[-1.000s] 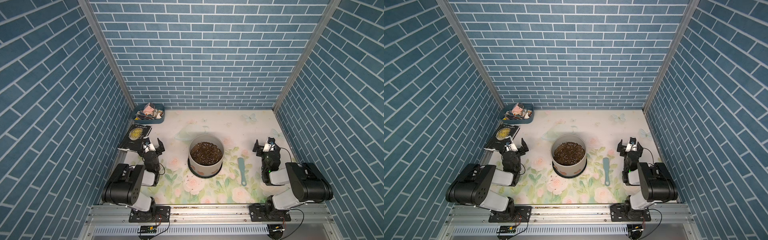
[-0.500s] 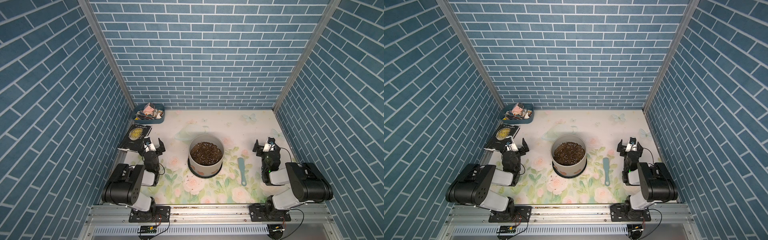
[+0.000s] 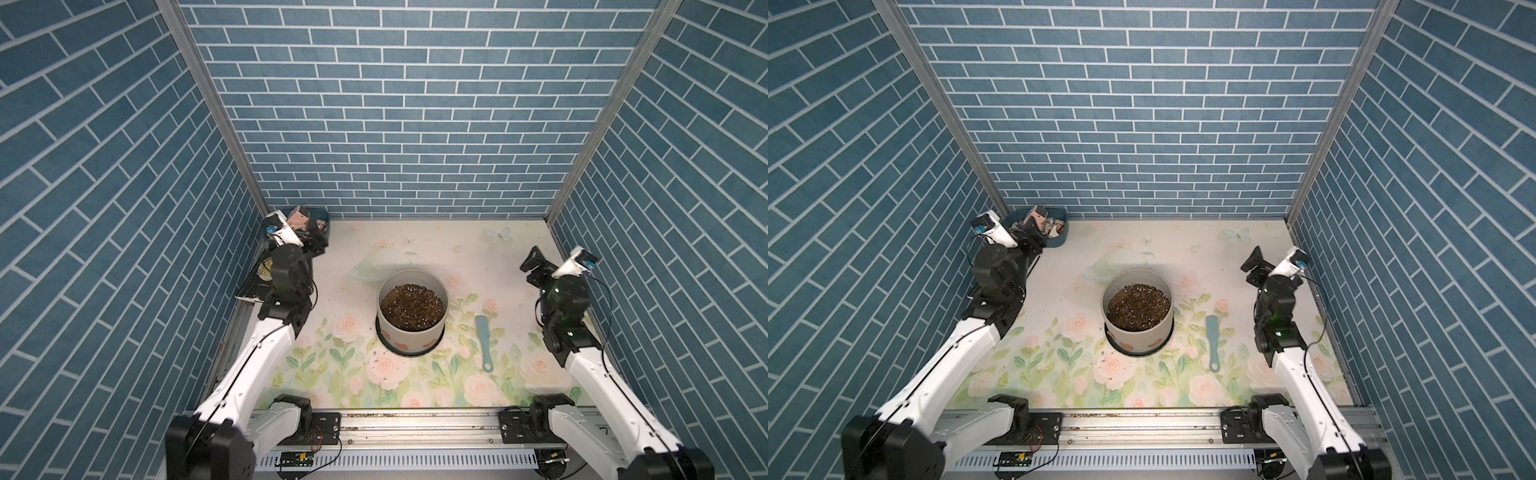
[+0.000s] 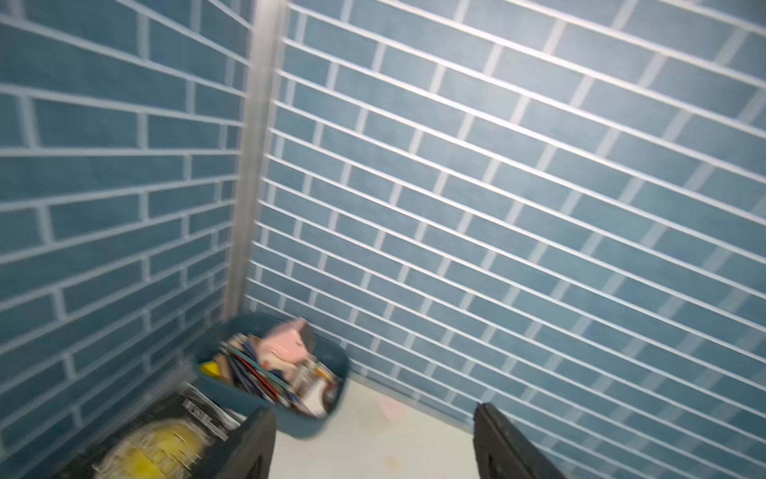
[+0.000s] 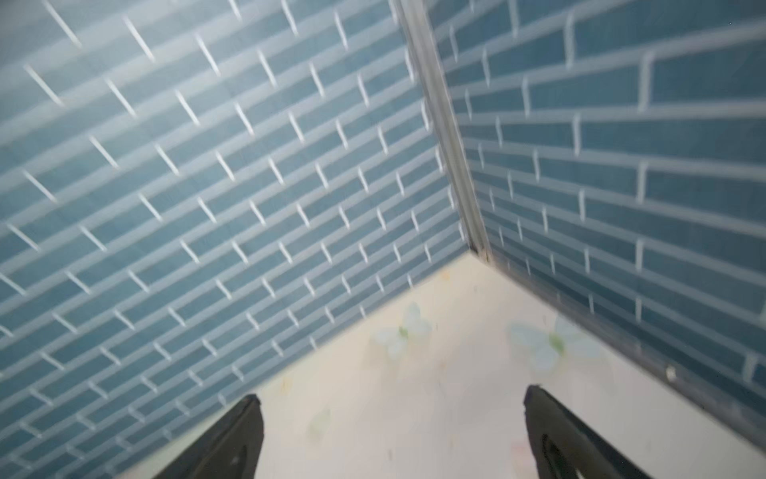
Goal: Scrub the dried mud off the ceramic pot
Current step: Pick up the brush from the center of the board.
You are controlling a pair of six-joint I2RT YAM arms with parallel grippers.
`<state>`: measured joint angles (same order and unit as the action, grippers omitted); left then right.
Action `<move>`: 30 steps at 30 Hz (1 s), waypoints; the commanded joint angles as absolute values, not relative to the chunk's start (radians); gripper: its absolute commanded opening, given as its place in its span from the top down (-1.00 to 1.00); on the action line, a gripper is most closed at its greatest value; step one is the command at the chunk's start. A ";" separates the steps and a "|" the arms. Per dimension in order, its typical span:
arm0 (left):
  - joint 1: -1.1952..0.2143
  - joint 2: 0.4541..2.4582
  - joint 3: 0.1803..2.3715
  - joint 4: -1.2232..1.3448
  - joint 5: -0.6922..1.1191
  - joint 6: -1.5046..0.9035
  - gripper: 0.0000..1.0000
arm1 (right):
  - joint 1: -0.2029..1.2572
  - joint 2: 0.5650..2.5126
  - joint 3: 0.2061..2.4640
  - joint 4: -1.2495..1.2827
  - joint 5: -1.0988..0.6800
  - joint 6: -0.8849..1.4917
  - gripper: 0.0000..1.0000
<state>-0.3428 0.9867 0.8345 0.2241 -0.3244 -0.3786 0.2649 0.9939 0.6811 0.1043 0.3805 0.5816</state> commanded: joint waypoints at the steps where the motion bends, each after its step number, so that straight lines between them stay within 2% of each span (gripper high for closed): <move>1: -0.534 0.912 0.839 -0.093 -0.378 -0.463 -0.59 | 0.428 1.041 0.788 -0.558 0.492 0.818 -0.99; 4: -0.698 0.893 0.859 -0.149 -0.468 -0.492 -0.46 | 0.540 0.987 0.688 -0.573 0.490 0.858 -0.99; 7: -0.799 0.887 0.844 -0.141 -0.460 -0.573 -0.35 | 0.627 0.960 0.571 -0.508 0.464 0.871 -0.99; 10: -0.822 0.895 0.829 -0.095 -0.392 -0.632 -0.33 | 0.670 0.978 0.516 -0.475 0.400 0.873 -0.96; 15: -0.822 0.976 0.882 -0.040 -0.312 -0.626 -0.27 | 0.746 0.978 0.408 -0.356 0.263 0.870 -0.72; 19: -0.822 1.016 0.917 -0.005 -0.271 -0.607 -0.25 | 0.796 1.034 0.356 -0.311 0.264 0.882 -0.37; 25: -0.822 1.033 0.915 0.019 -0.228 -0.600 -0.25 | 0.816 1.114 0.368 -0.356 0.312 0.898 -0.11; 30: -0.822 1.022 0.894 0.034 -0.207 -0.604 -0.30 | 0.816 1.175 0.389 -0.364 0.318 0.918 0.54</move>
<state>-0.8169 1.0306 0.8989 0.0063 -0.2302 -0.6106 0.8089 1.1294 0.3893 -0.3244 0.3420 0.8742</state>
